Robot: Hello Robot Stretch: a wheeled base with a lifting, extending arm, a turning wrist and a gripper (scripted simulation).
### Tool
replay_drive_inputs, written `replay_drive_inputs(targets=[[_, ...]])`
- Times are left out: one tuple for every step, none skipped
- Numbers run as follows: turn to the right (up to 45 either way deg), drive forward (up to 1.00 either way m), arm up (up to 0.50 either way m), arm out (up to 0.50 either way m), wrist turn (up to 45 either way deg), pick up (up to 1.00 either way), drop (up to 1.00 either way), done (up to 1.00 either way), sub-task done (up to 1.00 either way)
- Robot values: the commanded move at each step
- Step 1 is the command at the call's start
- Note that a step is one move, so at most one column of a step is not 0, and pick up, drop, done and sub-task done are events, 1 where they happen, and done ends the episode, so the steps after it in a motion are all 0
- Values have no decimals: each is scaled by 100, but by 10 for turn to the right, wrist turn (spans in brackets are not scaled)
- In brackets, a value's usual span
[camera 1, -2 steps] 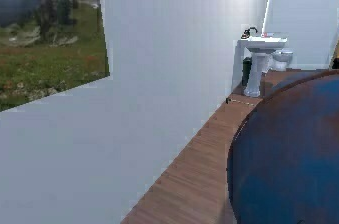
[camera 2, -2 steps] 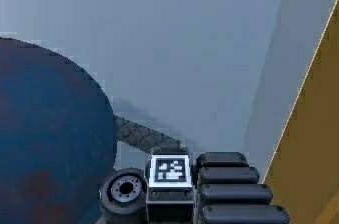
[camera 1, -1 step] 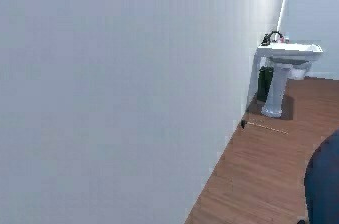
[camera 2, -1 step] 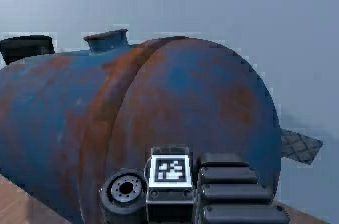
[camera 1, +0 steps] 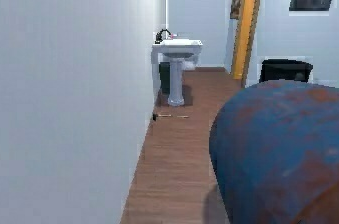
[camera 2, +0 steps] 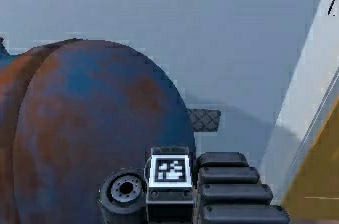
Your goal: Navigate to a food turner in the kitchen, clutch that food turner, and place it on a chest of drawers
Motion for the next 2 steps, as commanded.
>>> replay_drive_inputs(targets=[[0, 100, 0, 0, 0, 0, 0, 0, 0], [60, 0, 0, 0, 0, 0, 0, 0, 0]])
